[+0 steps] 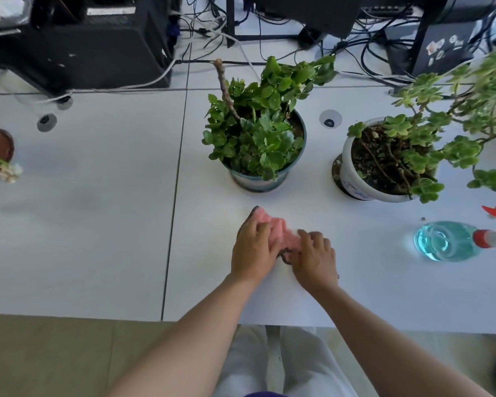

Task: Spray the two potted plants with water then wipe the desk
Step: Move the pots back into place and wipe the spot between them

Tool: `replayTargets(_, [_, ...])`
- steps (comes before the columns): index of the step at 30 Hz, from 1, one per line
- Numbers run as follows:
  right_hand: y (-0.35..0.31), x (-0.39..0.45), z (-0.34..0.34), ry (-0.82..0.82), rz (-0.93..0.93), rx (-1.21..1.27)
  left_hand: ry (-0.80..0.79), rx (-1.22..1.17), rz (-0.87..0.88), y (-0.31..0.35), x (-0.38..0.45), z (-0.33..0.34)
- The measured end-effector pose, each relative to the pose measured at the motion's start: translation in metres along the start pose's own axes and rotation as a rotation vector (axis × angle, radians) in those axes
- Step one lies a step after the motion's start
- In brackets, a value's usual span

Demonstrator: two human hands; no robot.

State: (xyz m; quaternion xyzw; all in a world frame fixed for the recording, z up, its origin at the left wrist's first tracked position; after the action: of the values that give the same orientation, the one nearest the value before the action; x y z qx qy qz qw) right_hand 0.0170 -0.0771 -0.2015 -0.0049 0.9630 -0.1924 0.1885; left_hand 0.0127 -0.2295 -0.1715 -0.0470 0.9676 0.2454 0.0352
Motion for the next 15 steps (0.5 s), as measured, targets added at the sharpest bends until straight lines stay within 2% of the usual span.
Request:
replayTargets(3, [-0.006,0.003,-0.004,-0.136,-0.017,0.093,-0.22,0.095,-0.082,-0.002,-0.003,0.02])
replayTargets(5, [0.0,0.0,-0.019,-0.205,0.095,0.428,-0.356,0.138,-0.063,0.008,-0.006,0.028])
replayTargets(6, [0.004,-0.004,-0.028,-0.255,0.178,0.661,-0.421,0.07,-0.051,0.017,-0.007,0.028])
replayTargets(8, [0.013,-0.013,-0.049,-0.355,0.269,1.069,-0.508,-0.246,-0.114,0.036,-0.004,0.024])
replayTargets(10, [0.03,-0.02,-0.069,-0.366,0.324,1.285,-0.616,-0.494,-0.231,0.052,-0.001,0.019])
replayTargets(13, [0.054,-0.018,-0.079,-0.308,0.432,1.414,-0.757,-0.655,-0.305,0.07,0.007,0.014])
replayTargets(15, [0.065,-0.008,-0.077,-0.201,0.459,1.243,-0.718,-0.613,-0.306,0.068,0.017,0.015])
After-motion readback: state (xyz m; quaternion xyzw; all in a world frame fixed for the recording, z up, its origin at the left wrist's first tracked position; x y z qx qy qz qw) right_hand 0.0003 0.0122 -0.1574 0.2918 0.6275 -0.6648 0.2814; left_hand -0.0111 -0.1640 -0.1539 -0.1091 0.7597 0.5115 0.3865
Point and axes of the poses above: each hand's wrist, its own x-axis towards the middle knuckle, its own z-axis out of the palm, y = z × x, the point moved 6 cm from there along x, towards the middle knuckle, and after that the axes turned 1 degree about x, right-handed, at the moved point
